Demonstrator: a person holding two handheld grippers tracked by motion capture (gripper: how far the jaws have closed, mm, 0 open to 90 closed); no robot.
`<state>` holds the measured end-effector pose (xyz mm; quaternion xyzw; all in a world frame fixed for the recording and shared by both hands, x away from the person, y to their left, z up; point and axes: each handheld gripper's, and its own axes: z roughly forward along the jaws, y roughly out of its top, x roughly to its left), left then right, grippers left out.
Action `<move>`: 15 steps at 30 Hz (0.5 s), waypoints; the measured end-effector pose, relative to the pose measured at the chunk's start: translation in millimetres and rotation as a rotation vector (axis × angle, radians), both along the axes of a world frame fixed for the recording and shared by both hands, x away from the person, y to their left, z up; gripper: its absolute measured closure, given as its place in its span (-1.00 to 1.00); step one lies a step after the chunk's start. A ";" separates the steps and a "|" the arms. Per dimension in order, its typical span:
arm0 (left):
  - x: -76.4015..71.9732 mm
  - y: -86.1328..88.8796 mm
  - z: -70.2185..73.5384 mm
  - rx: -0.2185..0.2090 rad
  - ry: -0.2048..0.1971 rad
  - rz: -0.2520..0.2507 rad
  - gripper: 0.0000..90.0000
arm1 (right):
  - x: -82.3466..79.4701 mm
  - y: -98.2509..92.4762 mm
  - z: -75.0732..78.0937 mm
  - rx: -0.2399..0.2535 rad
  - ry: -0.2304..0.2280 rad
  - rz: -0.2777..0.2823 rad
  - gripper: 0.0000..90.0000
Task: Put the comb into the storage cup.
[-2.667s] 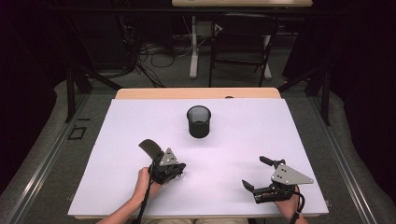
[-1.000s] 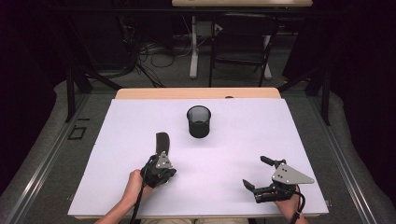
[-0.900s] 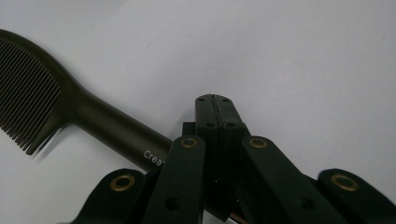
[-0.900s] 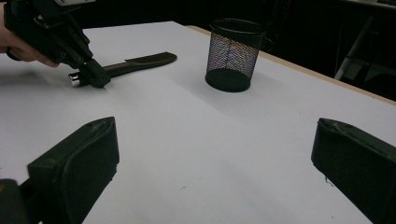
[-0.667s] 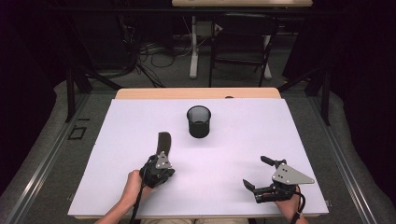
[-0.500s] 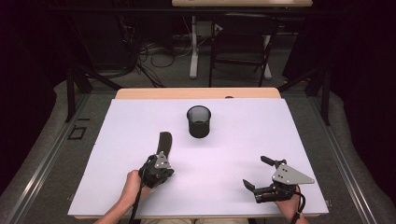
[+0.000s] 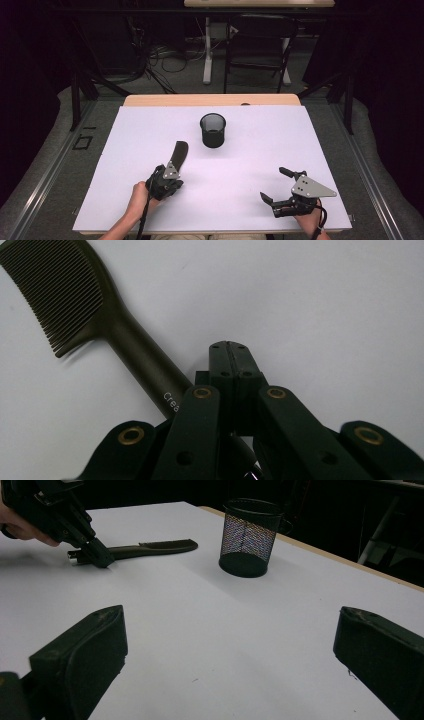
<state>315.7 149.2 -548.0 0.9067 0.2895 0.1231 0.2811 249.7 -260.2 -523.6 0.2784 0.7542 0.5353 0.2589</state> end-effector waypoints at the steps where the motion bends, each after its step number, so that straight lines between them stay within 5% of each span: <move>1: -0.1 0.3 -0.1 -0.001 0.000 0.002 1.00 | 0.1 -0.1 -0.1 -0.001 0.001 0.000 -0.99; 15: 0.9 3.2 0.2 0.014 -0.011 0.016 1.00 | -0.6 0.4 0.4 0.000 0.002 0.000 -0.99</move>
